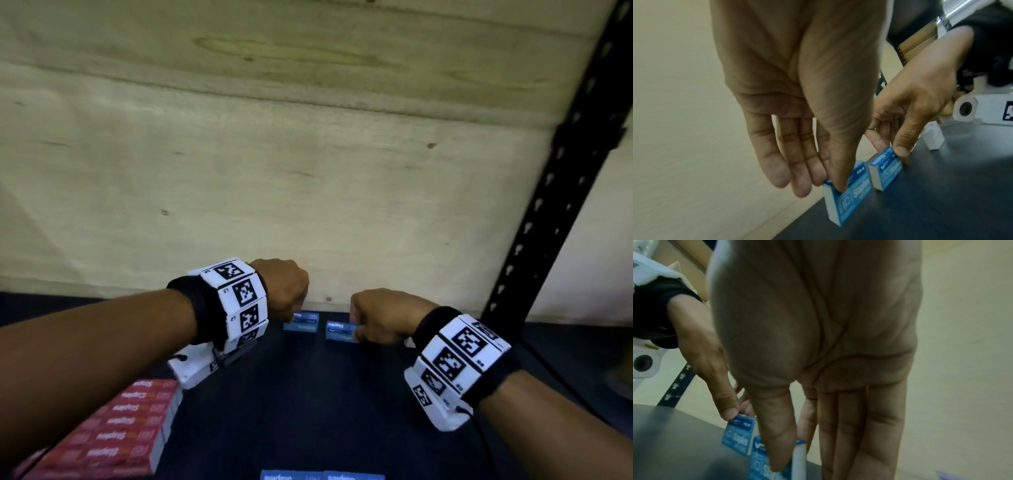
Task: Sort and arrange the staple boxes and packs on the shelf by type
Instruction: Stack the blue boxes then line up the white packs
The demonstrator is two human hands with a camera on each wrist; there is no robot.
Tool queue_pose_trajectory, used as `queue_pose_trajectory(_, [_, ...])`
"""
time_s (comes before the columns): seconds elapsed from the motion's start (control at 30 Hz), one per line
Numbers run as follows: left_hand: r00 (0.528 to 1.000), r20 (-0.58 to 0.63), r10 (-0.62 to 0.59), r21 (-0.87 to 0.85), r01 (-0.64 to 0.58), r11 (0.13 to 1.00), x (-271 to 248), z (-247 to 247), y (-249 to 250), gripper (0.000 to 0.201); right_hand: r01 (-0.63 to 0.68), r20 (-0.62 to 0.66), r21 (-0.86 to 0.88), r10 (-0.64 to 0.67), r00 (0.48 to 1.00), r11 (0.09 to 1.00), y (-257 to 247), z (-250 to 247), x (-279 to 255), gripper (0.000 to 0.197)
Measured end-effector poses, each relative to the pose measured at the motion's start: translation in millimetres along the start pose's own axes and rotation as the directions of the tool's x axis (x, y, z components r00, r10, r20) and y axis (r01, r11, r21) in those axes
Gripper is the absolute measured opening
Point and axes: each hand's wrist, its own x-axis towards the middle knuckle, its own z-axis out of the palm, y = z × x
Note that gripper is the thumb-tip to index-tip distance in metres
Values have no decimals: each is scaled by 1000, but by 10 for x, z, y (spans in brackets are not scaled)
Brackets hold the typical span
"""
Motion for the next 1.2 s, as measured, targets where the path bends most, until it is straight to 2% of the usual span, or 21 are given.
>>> queue_pose_trajectory(0.17, [996,66,57,-2,-57,998,-375,-13,191,20,42,56,16,-43,998,999,-14,38,-319,24])
queue_pose_trajectory(0.37, [991,94,94,49,-99,994,-834,71,377,22,111,10,80,-112,994,991,-74,203,-693,13])
queue_pose_trajectory(0.67, [976,117,181,-28,-179,983,-1321,192,410,17,138,44,116,-144,989,984,-172,374,-1163,15])
queue_pose_trajectory(0.97, [970,132,203,-102,-191,976,-1492,232,418,14,86,118,258,-120,986,962,-141,420,-1359,8])
queue_pose_trajectory(1.2, [977,109,182,-209,-156,965,-1503,283,395,16,80,89,290,-110,990,954,-173,436,-1355,12])
